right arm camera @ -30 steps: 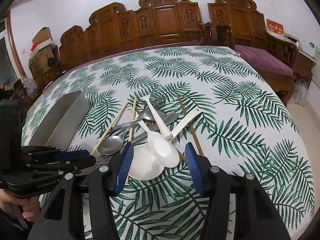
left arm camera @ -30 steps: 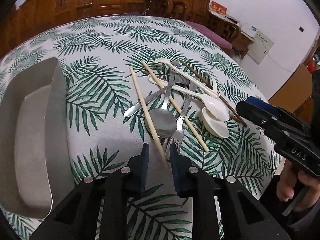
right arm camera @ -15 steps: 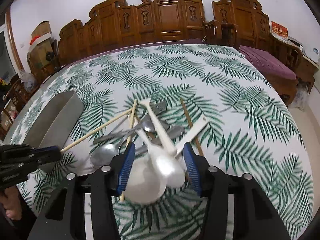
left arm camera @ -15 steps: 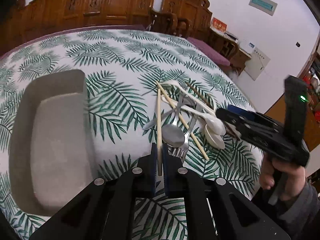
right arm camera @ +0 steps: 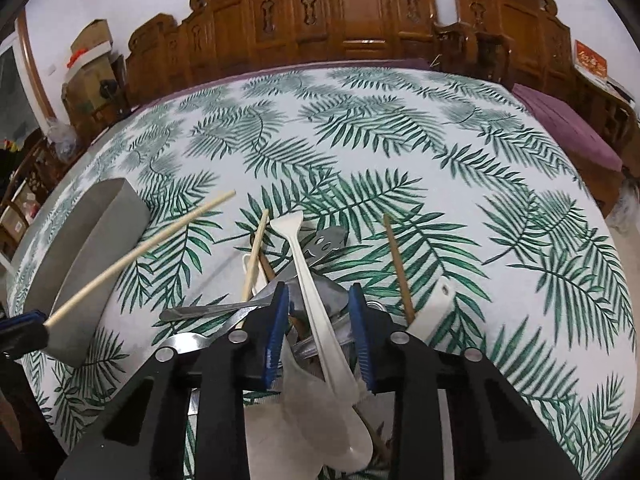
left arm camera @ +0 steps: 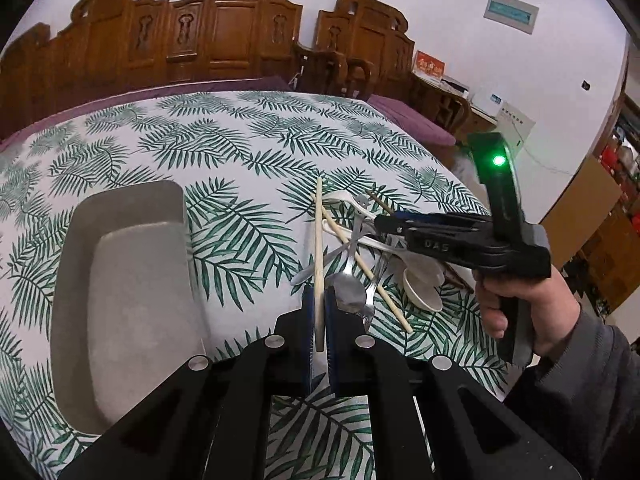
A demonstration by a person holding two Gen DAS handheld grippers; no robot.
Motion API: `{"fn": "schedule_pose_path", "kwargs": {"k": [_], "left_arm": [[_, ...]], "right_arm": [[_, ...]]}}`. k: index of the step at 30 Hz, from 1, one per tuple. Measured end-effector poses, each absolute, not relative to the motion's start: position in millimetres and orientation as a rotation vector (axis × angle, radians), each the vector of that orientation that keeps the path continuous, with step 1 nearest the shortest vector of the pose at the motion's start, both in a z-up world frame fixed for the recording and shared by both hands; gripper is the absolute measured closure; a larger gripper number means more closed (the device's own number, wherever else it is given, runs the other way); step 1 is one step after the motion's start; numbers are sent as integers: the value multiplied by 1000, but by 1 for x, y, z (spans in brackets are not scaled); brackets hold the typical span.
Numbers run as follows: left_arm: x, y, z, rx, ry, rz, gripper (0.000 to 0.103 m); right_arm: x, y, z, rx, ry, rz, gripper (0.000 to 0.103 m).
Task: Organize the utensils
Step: 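Carry the chopstick with the left gripper into the grey tray and release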
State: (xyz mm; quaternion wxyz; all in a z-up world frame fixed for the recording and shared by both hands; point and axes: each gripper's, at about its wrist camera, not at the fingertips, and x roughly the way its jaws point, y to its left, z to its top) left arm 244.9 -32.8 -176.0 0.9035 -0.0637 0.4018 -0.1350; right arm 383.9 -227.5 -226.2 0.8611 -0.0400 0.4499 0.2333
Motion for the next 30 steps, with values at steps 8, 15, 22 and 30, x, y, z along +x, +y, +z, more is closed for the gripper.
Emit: {"fn": "schedule_pose_path", "kwargs": {"k": [8, 15, 22, 30], "left_arm": [[244, -30, -169, -136, 809, -283, 99], [234, -17, -153, -127, 773, -253, 99], [216, 8, -134, -128, 741, -191, 99], [199, 41, -134, -149, 752, -114, 99]], "right_arm": [[382, -227, -226, -99, 940, 498, 92], [371, -229, -211, -76, 888, 506, 92], [349, -220, -195, -56, 847, 545, 92], [329, -198, -182, -89, 799, 609, 92]]}}
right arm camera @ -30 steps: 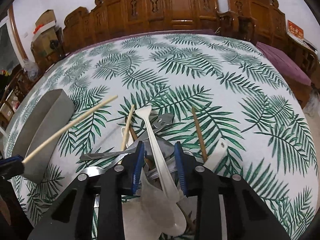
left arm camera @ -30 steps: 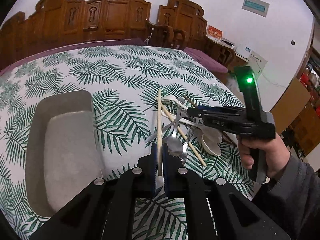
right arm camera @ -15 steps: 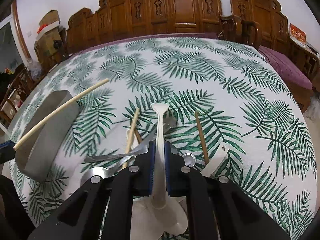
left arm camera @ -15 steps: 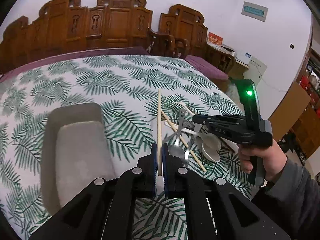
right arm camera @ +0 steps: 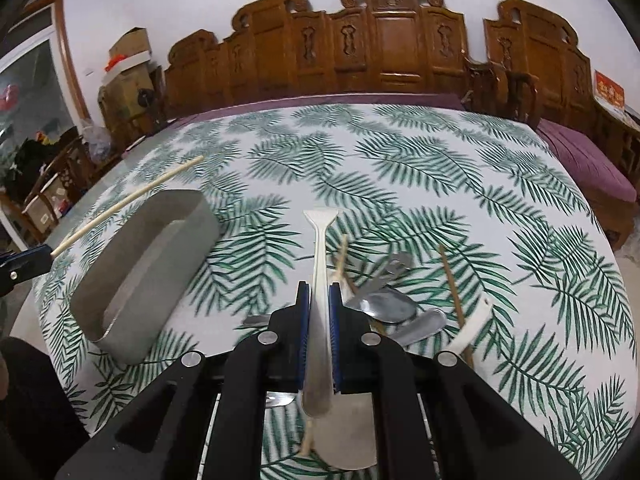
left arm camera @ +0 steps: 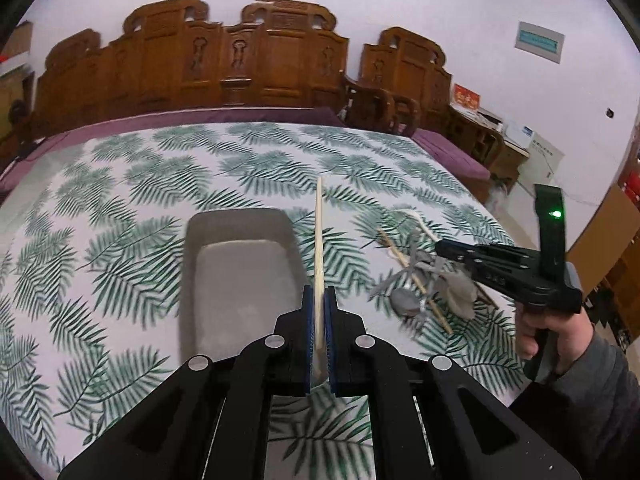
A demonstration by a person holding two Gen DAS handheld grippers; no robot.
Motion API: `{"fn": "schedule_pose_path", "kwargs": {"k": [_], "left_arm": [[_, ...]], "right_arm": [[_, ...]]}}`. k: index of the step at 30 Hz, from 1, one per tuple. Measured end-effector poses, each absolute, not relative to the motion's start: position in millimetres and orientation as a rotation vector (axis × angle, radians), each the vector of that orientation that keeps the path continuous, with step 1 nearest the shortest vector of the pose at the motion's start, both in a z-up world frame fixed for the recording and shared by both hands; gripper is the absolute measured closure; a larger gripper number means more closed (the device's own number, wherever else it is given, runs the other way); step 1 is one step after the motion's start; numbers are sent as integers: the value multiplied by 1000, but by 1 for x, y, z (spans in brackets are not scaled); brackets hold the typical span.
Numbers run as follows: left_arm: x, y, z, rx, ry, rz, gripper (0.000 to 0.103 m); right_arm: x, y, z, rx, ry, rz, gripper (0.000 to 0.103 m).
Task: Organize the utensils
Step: 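Carry the chopstick with the left gripper into the grey tray and release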
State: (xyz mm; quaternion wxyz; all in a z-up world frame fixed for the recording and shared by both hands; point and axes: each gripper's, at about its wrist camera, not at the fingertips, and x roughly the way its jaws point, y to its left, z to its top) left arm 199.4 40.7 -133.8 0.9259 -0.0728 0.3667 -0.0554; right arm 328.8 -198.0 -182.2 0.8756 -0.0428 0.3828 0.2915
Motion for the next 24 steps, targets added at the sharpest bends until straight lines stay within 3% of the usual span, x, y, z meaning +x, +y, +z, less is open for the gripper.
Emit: {"fn": "schedule_pose_path", "kwargs": {"k": [24], "left_arm": [[219, 81, -187, -138, 902, 62, 99]], "right_arm": [[308, -164, -185, -116, 819, 717, 92]]}}
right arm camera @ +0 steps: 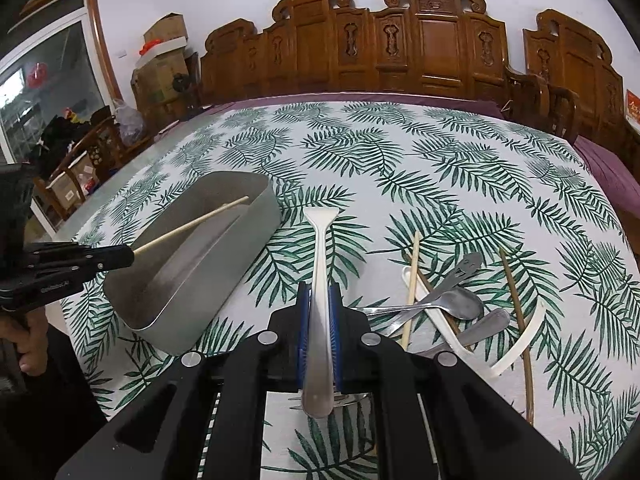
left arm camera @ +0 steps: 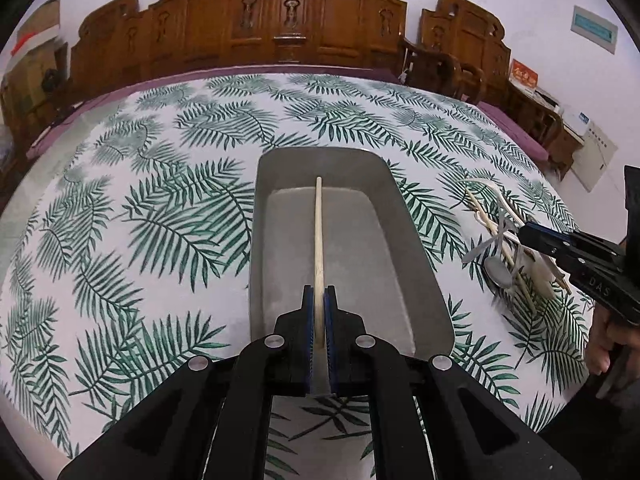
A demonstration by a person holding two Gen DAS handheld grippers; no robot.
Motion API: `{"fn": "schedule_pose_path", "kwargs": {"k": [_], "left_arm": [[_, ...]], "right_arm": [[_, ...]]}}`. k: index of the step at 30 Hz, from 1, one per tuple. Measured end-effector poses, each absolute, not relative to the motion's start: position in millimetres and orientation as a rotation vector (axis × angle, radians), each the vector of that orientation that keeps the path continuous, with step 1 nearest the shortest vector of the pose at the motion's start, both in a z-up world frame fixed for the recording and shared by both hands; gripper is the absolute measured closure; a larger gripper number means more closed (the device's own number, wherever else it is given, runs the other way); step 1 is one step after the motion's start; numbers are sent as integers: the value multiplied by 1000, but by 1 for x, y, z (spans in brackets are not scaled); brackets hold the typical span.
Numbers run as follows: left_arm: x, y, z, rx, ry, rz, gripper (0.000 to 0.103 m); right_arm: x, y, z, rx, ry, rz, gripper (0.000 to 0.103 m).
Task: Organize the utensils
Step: 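Carry the chopstick with the left gripper into the grey tray and release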
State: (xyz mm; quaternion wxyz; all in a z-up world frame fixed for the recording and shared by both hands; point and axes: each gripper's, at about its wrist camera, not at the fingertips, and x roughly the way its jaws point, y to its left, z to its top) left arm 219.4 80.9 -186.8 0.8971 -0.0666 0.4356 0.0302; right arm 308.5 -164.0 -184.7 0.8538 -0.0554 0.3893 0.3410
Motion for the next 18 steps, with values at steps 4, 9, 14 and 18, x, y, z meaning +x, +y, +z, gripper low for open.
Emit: {"fn": "schedule_pose_path", "kwargs": {"k": [4, 9, 14, 18], "left_arm": [[222, 83, -189, -146, 908, 69, 99], [218, 87, -178, -159, 876, 59, 89], [211, 94, -160, -169, 828, 44, 87], [205, 102, -148, -163, 798, 41, 87]], "right_arm": [[306, -159, -182, -103, 827, 729, 92], [297, -145, -172, -100, 820, 761, 92], [290, -122, -157, -102, 807, 790, 92], [289, -95, -154, -85, 828, 798, 92]]}}
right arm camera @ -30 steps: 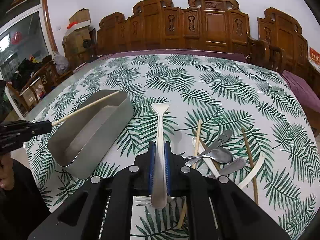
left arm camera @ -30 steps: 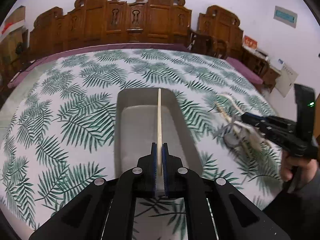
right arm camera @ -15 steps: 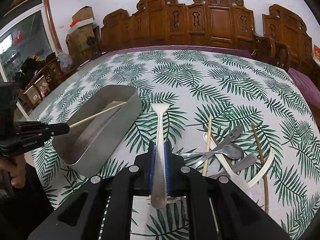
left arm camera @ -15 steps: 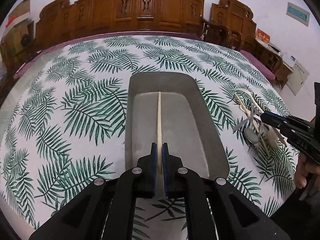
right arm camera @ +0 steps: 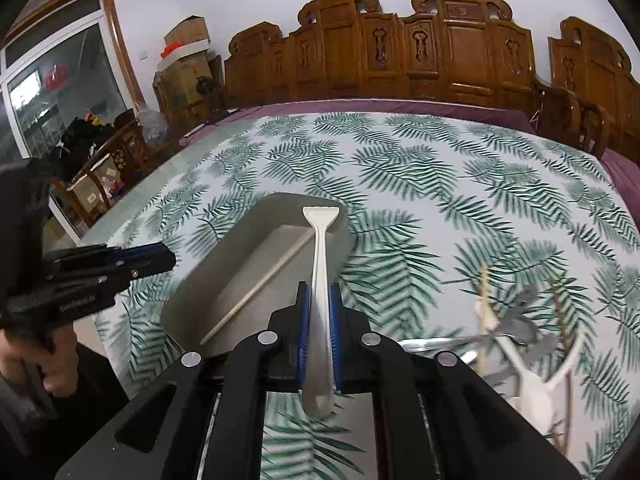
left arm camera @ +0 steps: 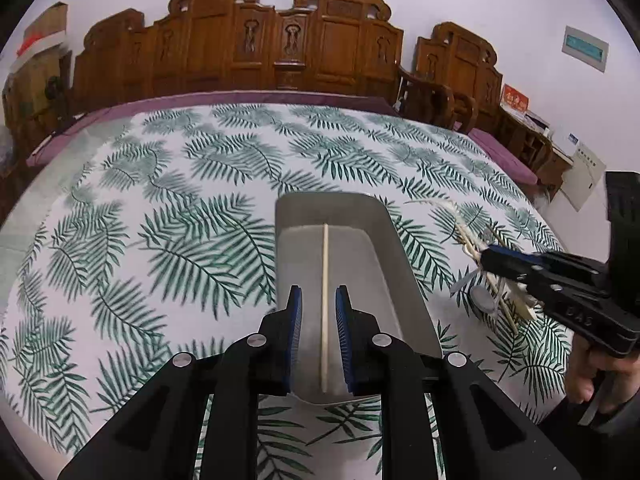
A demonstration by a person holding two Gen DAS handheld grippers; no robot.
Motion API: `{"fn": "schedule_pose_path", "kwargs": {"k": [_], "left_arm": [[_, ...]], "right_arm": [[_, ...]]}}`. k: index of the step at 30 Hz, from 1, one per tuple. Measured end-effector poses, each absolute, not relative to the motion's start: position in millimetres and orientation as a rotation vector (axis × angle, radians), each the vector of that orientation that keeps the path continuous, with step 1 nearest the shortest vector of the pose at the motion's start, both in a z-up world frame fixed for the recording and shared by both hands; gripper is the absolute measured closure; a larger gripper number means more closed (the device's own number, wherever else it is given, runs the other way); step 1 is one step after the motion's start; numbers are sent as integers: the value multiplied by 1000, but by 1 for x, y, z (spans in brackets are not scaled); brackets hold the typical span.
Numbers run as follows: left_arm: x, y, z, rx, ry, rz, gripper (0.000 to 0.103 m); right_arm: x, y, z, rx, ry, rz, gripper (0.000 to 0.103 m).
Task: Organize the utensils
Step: 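Carry the chopstick with the left gripper into the grey tray and release, then move the left gripper back over the utensil pile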
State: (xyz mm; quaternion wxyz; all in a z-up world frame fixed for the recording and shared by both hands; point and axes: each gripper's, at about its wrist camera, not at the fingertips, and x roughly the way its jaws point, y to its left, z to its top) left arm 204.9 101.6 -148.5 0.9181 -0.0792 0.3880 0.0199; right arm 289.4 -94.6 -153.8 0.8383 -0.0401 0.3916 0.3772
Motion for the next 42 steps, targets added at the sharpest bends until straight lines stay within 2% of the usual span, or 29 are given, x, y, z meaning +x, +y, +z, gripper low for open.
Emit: {"fn": "schedule_pose_path", "kwargs": {"k": [17, 23, 29, 35, 42], "left_arm": [[189, 130, -136, -181, 753, 58, 87], [189, 128, -136, -181, 754, 53, 87], [191, 118, -136, -176, 754, 28, 87], [197, 97, -135, -164, 750, -18, 78], [204, 65, -136, -130, 748, -76, 66]], "right_arm": [[304, 9, -194, -132, 963, 775, 92], [306, 9, -199, -105, 985, 798, 91], [301, -27, -176, -78, 926, 812, 91], [298, -92, -156, -106, 858, 740, 91], [305, -162, -158, -147, 830, 605, 91]]}}
